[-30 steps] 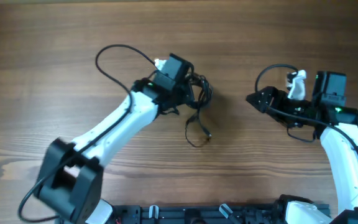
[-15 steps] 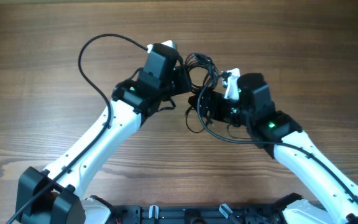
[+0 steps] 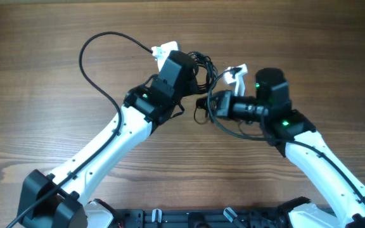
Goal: Untangle cables
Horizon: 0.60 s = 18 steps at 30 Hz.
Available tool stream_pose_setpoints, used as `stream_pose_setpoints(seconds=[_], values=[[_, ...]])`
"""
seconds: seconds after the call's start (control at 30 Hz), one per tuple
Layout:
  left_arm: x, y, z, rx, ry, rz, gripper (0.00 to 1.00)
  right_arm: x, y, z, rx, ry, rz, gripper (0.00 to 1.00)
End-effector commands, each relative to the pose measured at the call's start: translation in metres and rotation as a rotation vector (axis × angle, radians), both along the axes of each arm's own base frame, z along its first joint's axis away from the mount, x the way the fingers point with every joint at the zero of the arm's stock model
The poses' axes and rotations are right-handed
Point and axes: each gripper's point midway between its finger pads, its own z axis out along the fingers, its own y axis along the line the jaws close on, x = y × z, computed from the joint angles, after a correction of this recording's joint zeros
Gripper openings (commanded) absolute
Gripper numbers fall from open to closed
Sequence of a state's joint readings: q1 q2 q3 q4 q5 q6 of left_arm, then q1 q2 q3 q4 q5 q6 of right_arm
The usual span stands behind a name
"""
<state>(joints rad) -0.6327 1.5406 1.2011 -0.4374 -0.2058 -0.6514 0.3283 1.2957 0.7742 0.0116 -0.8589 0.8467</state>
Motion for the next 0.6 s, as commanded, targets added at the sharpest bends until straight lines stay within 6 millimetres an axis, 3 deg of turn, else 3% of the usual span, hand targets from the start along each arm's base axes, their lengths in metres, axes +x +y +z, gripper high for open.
stream_pose_setpoints(seconds=[0.0,0.07,0.17,0.3,0.43,0.57], values=[[-0.01,-0.015,0.009,0.033,-0.045,-0.063,0.04,0.003,-0.008,0.036,0.123,-0.023,0.017,0.05],[-0.016,-0.025,0.009,0.031,-0.047,-0.088,0.04,0.016,-0.012,0.04,0.116,-0.063,-0.049,0.05],[-0.02,-0.03,0.009,0.024,-0.043,-0.106,0.04,0.042,-0.031,0.018,0.018,-0.032,-0.245,0.04],[-0.02,-0.033,0.01,0.009,-0.042,-0.119,0.04,0.059,-0.053,-0.002,-0.105,-0.042,-0.388,0.05],[-0.038,-0.074,0.021,-0.096,-0.043,-0.374,0.04,0.061,-0.054,-0.008,-0.126,-0.051,-0.383,0.04],[-0.061,-0.102,0.031,-0.163,-0.056,-0.608,0.04,0.066,-0.051,-0.034,-0.156,0.01,-0.376,0.04]])
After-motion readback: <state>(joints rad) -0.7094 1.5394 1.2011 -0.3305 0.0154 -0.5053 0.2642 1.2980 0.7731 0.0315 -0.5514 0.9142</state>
